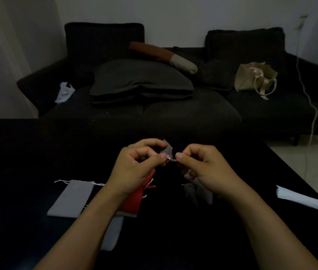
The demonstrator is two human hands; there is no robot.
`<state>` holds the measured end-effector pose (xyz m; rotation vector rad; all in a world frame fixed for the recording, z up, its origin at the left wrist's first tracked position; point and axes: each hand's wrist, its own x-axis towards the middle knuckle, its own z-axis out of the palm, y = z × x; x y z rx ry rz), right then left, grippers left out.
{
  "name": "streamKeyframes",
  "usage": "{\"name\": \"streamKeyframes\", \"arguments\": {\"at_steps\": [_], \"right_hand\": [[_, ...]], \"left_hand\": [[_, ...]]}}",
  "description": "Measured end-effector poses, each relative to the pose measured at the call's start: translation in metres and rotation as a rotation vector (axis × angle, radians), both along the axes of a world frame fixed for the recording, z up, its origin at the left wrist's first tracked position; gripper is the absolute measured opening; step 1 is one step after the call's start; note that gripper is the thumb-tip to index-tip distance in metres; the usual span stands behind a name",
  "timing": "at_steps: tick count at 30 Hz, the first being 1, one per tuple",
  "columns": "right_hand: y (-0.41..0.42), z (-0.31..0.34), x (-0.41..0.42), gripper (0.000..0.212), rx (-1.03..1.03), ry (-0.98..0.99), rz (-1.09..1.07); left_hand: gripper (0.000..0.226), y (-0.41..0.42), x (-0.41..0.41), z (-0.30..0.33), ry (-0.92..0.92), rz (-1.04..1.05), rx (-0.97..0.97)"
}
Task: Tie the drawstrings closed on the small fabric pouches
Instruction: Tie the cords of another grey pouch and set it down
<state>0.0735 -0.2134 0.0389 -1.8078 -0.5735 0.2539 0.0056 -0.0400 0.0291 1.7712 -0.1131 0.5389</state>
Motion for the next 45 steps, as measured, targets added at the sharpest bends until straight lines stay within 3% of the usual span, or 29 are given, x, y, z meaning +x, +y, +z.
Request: {"name": "streamKeyframes", "arguments": {"at_steps": [2, 4, 7, 11, 16, 19, 25, 30, 34, 38, 45], "right_hand": [[0.000, -0.001, 0.002, 0.024, -0.024, -0.002, -0.015], [0.000, -0.003, 0.002, 0.025, -0.020, -0.023, -0.006], [0.005, -0.007, -0.003, 0.028, -0.073, -0.103, 0.021], [0.006, -0.006, -0.003, 0.024, -0.081, -0.100, 0.029], [-0.004, 0.003, -0.001, 0.016, 0.040, -0.065, 0.062], [-0.008, 0.004, -0.001, 0.010, 0.105, -0.094, 0.083], [-0.011, 0.006, 0.003, 0.001, 0.053, -0.179, 0.086], [-0.014, 0.004, 0.002, 0.010, -0.027, -0.321, 0.031], [-0.011, 0.005, 0.000, 0.016, 0.037, -0.429, -0.022], [-0.012, 0.008, -0.004, 0.024, -0.033, -0.435, 0.135], [-0.015, 0.014, -0.004, 0.013, -0.195, -0.484, 0.188]], "left_hand": [[0.034, -0.001, 0.000, -0.001, 0.001, 0.080, 0.105], [0.035, -0.003, 0.001, -0.001, -0.004, 0.046, 0.079], [0.030, -0.006, 0.001, -0.001, 0.037, -0.140, -0.076], [0.020, -0.007, 0.002, -0.007, 0.180, -0.321, -0.431], [0.032, 0.000, 0.007, -0.013, 0.267, -0.296, -0.585], [0.026, 0.002, 0.009, -0.015, 0.245, -0.270, -0.625], [0.027, -0.002, 0.005, -0.012, 0.214, -0.166, -0.561], [0.013, -0.005, 0.004, -0.008, 0.029, -0.014, -0.173], [0.012, -0.006, 0.005, -0.011, 0.056, -0.128, -0.092], [0.025, -0.004, 0.004, -0.011, 0.122, -0.221, -0.087], [0.022, 0.004, 0.000, -0.008, 0.203, -0.241, -0.006]]}}
